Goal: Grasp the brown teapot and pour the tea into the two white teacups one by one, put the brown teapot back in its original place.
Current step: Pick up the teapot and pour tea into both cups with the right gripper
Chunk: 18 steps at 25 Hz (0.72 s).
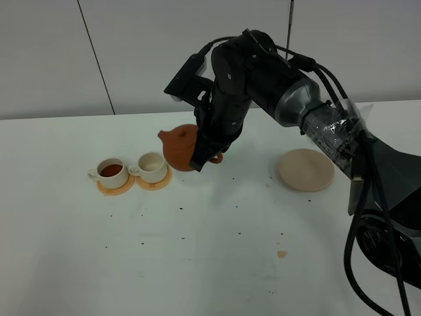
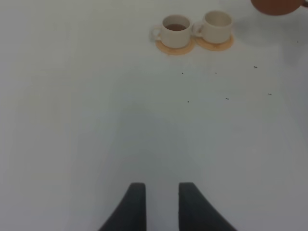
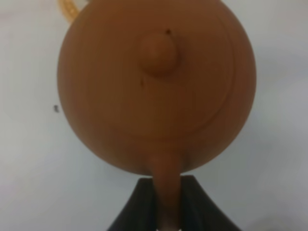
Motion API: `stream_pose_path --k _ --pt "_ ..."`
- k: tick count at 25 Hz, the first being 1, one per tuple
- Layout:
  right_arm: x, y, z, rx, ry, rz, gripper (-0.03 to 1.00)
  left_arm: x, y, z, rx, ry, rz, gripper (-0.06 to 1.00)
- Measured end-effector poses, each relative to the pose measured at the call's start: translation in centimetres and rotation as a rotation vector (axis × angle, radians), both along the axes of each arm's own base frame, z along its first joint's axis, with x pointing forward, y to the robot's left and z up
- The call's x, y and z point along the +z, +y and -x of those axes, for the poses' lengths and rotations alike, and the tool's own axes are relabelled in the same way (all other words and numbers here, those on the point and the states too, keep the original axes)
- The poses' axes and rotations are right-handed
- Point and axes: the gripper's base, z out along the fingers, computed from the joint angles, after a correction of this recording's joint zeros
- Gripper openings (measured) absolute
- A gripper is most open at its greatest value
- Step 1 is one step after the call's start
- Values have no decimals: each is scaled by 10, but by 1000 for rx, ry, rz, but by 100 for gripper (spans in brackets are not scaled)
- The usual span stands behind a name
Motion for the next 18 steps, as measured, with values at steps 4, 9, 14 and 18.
stream_pose_path --k 4,9,14,18 --pt "-5 1 2 12 17 4 10 0 0 0 0 0 0 24" --pt "-5 5 5 29 19 5 10 0 0 0 0 0 0 24" --pt "-10 8 6 47 28 5 10 0 0 0 0 0 0 24" --pt "-17 10 6 57 49 0 10 0 0 0 0 0 0 24"
